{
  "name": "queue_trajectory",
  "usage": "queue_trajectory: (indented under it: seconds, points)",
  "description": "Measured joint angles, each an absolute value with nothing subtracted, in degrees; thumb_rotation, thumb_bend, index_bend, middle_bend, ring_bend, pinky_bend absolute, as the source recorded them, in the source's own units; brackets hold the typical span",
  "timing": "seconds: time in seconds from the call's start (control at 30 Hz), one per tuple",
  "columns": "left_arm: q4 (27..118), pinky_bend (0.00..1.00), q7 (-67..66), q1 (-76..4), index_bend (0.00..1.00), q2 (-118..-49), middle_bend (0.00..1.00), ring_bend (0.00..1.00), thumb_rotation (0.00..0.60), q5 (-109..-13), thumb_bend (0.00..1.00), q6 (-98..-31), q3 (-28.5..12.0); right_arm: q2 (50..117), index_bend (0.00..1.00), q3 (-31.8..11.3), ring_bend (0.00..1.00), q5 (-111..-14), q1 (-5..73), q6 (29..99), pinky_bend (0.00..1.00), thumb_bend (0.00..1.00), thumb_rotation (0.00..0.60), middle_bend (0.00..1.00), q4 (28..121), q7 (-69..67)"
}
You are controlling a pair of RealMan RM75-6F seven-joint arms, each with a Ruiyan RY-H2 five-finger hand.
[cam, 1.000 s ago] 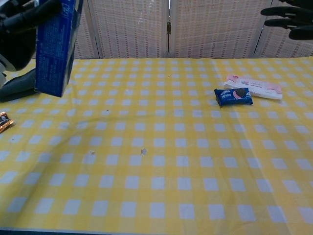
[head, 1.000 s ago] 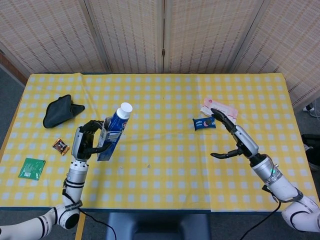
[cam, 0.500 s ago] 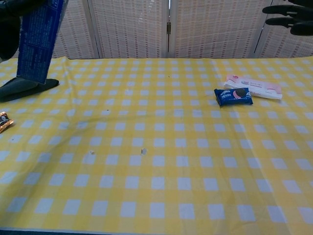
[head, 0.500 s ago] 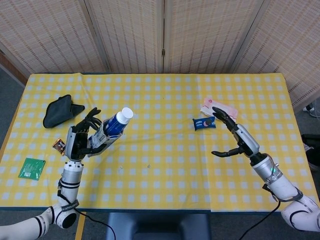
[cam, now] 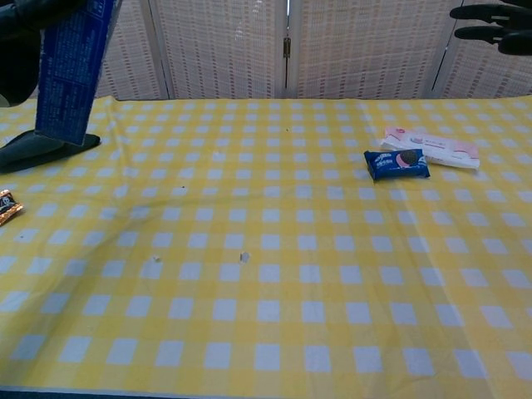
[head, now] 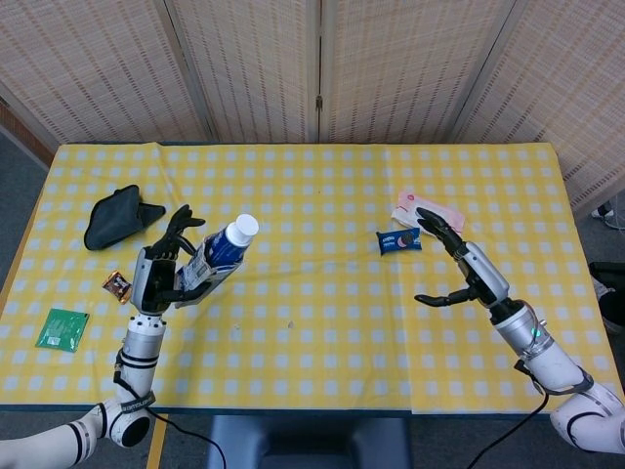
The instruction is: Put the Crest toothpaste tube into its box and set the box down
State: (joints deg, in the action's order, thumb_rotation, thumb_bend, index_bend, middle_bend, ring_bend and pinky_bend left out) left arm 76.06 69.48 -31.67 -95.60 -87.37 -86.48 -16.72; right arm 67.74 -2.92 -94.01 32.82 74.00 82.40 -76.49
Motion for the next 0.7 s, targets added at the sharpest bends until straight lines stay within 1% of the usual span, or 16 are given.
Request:
queue_trajectory:
  seconds: [0.07, 0.2, 0.3, 0.5, 0.63, 0.7]
  points:
    - [76.7, 0.02, 70.8, -31.4, 0.59, -95.8, 0.29, 0.07, 0.600, -85.9, 0.08, -86.5, -17.5, 67.7, 0.00, -2.9, 0.04, -94.0, 32.8, 74.1, 0.00, 0.04, 0.600, 0.00, 82.3, -76.6]
    - [79.9, 0.06, 76.0, -30.5, 0.60, -95.9, 0.31, 0.12, 0.600, -81.3, 0.08, -86.3, -20.7, 67.7, 0.00, -2.9, 0.04, -93.9, 32.6, 74.1, 0.00, 0.04, 0.600, 0.00, 82.0, -76.8]
    - [81.2, 0.07, 77.0, -30.3, 0.60, -95.9, 0.32, 0.13, 0.600, -80.1, 0.08, -86.5, -22.1, 67.8, 0.00, -3.0, 0.04, -93.7, 32.6, 74.0, 0.00, 0.04, 0.600, 0.00, 81.7, -77.3]
    - [80.8, 0.07, 74.0, -30.4, 0.60, -95.7, 0.33, 0.14, 0.600, -82.3, 0.09, -85.6, -21.0, 68.2, 0.00, -3.0, 0.05, -94.0, 32.8, 73.7, 0.00, 0.04, 0.600, 0.00, 81.2, -78.0]
    - [79.9, 0.09, 71.7, -30.5, 0.59, -95.6, 0.37, 0.17, 0.600, -83.2, 0.09, -85.3, -20.0, 68.3, 0.00, -3.0, 0.05, -94.0, 32.8, 73.8, 0.00, 0.04, 0.600, 0.00, 80.8, -78.1]
    - [79.1, 0.10, 68.8, -30.7, 0.59, -95.5, 0.39, 0.19, 0.600, -84.0, 0.09, -84.8, -18.9, 68.3, 0.00, -2.9, 0.05, -94.0, 32.7, 73.8, 0.00, 0.04, 0.600, 0.00, 80.6, -78.4]
